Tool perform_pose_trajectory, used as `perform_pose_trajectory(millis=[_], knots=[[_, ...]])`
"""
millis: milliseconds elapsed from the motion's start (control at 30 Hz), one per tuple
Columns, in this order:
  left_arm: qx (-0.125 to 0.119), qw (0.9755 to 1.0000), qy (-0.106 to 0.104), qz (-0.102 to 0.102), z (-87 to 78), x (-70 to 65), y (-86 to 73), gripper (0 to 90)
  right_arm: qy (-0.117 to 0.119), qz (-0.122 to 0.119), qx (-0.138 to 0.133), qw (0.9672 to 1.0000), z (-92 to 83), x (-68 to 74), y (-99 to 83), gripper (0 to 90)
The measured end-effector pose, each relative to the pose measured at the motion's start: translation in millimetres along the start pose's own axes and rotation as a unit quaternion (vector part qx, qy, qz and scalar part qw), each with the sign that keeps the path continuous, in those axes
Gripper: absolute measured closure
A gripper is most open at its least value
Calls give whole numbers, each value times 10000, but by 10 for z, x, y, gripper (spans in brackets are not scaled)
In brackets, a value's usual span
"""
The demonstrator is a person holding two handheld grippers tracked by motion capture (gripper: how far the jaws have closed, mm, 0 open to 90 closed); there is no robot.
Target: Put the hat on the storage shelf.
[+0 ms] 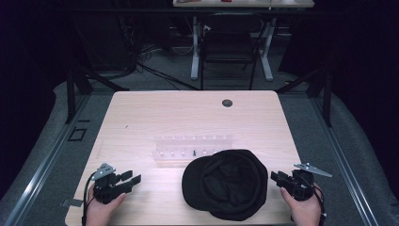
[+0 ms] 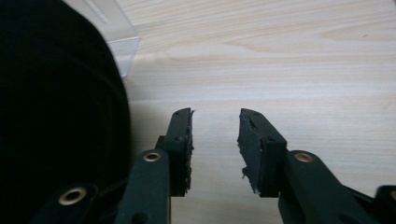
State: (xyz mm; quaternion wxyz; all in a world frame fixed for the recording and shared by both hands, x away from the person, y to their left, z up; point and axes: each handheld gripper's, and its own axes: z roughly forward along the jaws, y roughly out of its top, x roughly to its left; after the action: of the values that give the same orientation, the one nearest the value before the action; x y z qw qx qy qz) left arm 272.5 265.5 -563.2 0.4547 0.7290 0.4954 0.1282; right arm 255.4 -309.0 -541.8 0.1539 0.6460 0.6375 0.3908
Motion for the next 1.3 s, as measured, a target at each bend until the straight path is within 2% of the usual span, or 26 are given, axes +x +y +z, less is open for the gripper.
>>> perform_pose_trajectory(millis=[33,67,100,133,200,267,333,400,433,467,567,600,633,800,867,967,1067,1133,1300], knots=[[21,10000,-19,-32,1,8,-3,521,15,1,-2,10000,0,9,-2,665],[17,9999,140,-96,11,8,-1,521,30,-6,21,10000,-2,12,-4,673],[17,9999,140,-96,11,8,-1,502,61,34,23,10000,2,14,-6,674],[-9,9996,180,-219,14,24,-3,505,69,34,19,10000,2,11,-7,674],[-2,9992,297,-249,11,41,-3,522,51,35,14,10000,2,4,-2,674],[14,9987,432,-259,9,56,-11,498,66,77,-15,9999,10,1,1,674],[-39,9984,452,-349,-9,68,-15,486,39,78,-10,10000,17,0,2,673],[-84,9983,471,-339,-24,68,-11,488,74,79,11,9999,16,5,3,674],[-84,9982,494,-325,-31,61,-8,492,17,68,44,10000,4,13,6,674],[-94,9982,509,-295,-33,54,-6,498,79,119,17,9999,0,25,9,673],[1,9983,536,-215,-45,33,-7,503,39,103,0,9999,-45,61,42,674],[43,9981,610,-98,-44,5,-11,503,22,79,9,10000,-67,73,69,676],[66,9980,627,-66,-49,-6,-9,503,51,93,21,9999,-75,82,92,675],[130,9979,627,10,-18,-33,-21,514,148,141,281,9994,-116,97,201,675],[194,9978,630,52,-1,-35,-22,514,58,-43,420,9991,-146,118,255,676],[188,9976,658,42,18,-46,-21,514,172,-55,561,9983,-230,141,367,676],[169,9978,641,42,18,-55,-19,514,147,-135,607,9980,-292,172,454,675],[171,9979,622,54,18,-60,-17,515,209,-147,650,9976,-334,193,510,674],[228,9978,621,55,40,-65,-23,517,384,-91,746,9964,-417,237,621,674]])
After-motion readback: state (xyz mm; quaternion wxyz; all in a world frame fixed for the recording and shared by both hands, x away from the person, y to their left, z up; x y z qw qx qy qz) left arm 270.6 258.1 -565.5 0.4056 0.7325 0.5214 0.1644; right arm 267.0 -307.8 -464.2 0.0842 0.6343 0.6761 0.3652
